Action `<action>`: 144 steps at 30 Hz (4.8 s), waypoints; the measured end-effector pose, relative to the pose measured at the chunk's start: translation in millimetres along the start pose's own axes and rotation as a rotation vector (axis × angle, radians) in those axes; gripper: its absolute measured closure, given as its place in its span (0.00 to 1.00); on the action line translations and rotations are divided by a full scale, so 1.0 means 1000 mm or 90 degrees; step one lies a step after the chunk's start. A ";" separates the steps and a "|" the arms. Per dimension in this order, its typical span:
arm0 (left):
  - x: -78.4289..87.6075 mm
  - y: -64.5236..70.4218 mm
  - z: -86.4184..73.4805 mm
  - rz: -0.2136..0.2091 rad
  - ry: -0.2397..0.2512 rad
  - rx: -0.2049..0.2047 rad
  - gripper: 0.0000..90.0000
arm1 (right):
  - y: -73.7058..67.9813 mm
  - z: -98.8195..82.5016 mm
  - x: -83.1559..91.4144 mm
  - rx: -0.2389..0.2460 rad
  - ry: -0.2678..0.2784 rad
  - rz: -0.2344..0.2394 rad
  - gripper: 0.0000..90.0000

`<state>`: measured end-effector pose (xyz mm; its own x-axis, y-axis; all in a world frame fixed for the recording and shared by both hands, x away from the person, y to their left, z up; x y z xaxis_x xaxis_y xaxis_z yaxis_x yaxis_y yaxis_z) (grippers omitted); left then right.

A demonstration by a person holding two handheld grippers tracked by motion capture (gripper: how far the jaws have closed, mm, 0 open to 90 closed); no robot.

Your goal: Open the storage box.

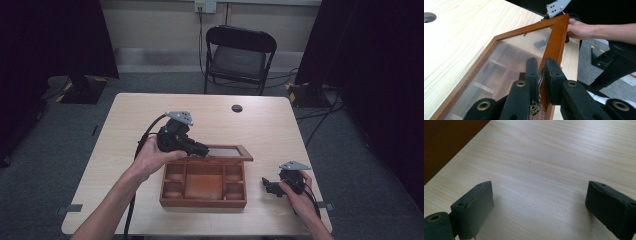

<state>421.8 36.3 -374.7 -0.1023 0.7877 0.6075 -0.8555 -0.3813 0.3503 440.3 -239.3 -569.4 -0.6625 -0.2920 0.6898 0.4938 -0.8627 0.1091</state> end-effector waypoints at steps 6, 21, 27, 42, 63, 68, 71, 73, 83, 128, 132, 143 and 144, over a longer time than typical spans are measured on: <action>0.001 -0.001 0.002 0.003 0.000 -0.002 0.91 | 0.000 0.000 0.000 0.001 0.001 0.000 0.08; 0.004 -0.004 0.010 0.010 0.008 -0.003 0.91 | 0.000 0.000 -0.001 0.002 0.001 0.000 0.08; 0.005 -0.006 0.013 0.011 0.014 -0.002 0.91 | 0.000 0.000 -0.001 0.002 0.000 0.000 0.07; 0.007 -0.009 0.017 0.010 0.024 0.002 0.91 | 0.000 0.000 -0.001 0.002 -0.001 0.000 0.07; 0.008 -0.012 0.026 0.023 0.042 -0.001 0.93 | 0.000 0.000 -0.001 0.003 -0.001 0.001 0.07; 0.009 -0.013 0.027 0.024 0.045 -0.002 0.93 | 0.000 0.000 -0.001 0.002 -0.001 0.001 0.07; 0.009 -0.014 0.028 0.026 0.044 0.000 0.93 | 0.000 0.001 -0.001 0.002 -0.001 0.001 0.07; 0.010 -0.014 0.029 0.027 0.047 0.000 0.93 | 0.000 0.001 -0.001 0.002 -0.001 0.001 0.07; 0.010 -0.017 0.031 0.025 0.047 0.000 0.93 | 0.000 0.001 -0.001 0.002 -0.001 0.001 0.07; 0.010 -0.016 0.031 0.026 0.052 0.000 0.94 | 0.000 0.001 -0.001 0.003 -0.001 0.001 0.07; 0.010 -0.016 0.031 0.025 0.051 0.001 0.94 | 0.000 0.001 -0.001 0.002 -0.001 0.001 0.07; 0.009 -0.016 0.031 0.026 0.053 -0.003 0.94 | 0.000 0.001 -0.001 0.002 -0.001 0.001 0.07; 0.009 -0.016 0.031 0.026 0.053 -0.002 0.94 | 0.000 0.001 -0.001 0.003 -0.001 0.002 0.07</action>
<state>450.7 34.7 -352.3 -0.1788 0.8091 0.5598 -0.8517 -0.4121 0.3236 441.5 -238.6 -569.7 -0.6607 -0.2941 0.6907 0.4983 -0.8599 0.1105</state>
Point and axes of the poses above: each handheld gripper's, and its own axes: x roughly backward along the jaws, z roughly out of its top, y roughly to its right, the point moved 10 cm from there along -x, roughly forward along the jaws, and after that the axes turned 8 degrees about x, right-handed, at the moved point
